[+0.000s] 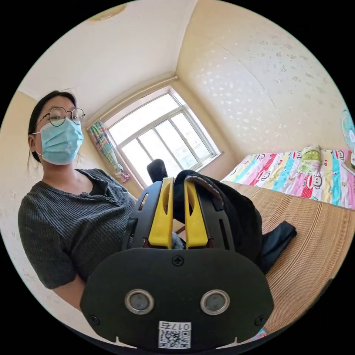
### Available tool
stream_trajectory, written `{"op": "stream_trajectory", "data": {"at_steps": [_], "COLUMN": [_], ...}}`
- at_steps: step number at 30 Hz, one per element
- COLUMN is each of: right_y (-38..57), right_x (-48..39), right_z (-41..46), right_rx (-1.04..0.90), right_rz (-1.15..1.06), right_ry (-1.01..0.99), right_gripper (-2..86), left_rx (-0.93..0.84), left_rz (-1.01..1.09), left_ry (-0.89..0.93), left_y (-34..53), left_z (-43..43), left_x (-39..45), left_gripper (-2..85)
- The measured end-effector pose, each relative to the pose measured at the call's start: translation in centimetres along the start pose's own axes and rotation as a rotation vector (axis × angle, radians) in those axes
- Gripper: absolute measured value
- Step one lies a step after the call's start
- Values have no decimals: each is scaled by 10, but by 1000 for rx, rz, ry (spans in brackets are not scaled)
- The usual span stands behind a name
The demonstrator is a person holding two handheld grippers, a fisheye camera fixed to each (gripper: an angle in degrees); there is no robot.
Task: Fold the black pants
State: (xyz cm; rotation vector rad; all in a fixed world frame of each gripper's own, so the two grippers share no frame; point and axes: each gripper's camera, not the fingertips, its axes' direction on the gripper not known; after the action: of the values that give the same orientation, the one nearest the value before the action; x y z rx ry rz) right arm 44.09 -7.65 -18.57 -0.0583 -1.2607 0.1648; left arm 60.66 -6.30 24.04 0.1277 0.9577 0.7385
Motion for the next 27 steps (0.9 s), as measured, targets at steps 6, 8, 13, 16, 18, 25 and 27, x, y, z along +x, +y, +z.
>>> {"op": "stream_trajectory", "data": {"at_steps": [6,8,13,16,18,25,27], "right_y": [47,74,124,125,113,47,41], "right_x": [-66,-88,-116,-117,-124,-175,-181], "right_z": [-16,-4,37,61,78,152,168], "right_rx": [174,113,27,22,37,-34,-91], "right_rz": [-3,83,122,110,59,-251,-273], "right_ry": [180,451,718,660,660,767,801], "right_gripper": [45,74,138,170,184,201,197], "left_rx": [214,274,393,466,512,590,611], "left_rz": [-290,-307,-201,-168,-150,-157,-175], "left_ry": [188,176,198,229,250,307,264], "left_y": [-32,-48,-92,-110,-123,-146,-155], "left_z": [-73,-103,-184,-223,-247,-297,-314], "left_x": [-75,-84,-87,-86,-85,-89,-94], "left_gripper": [1,-1,-1,-1,-1,1,3]}}
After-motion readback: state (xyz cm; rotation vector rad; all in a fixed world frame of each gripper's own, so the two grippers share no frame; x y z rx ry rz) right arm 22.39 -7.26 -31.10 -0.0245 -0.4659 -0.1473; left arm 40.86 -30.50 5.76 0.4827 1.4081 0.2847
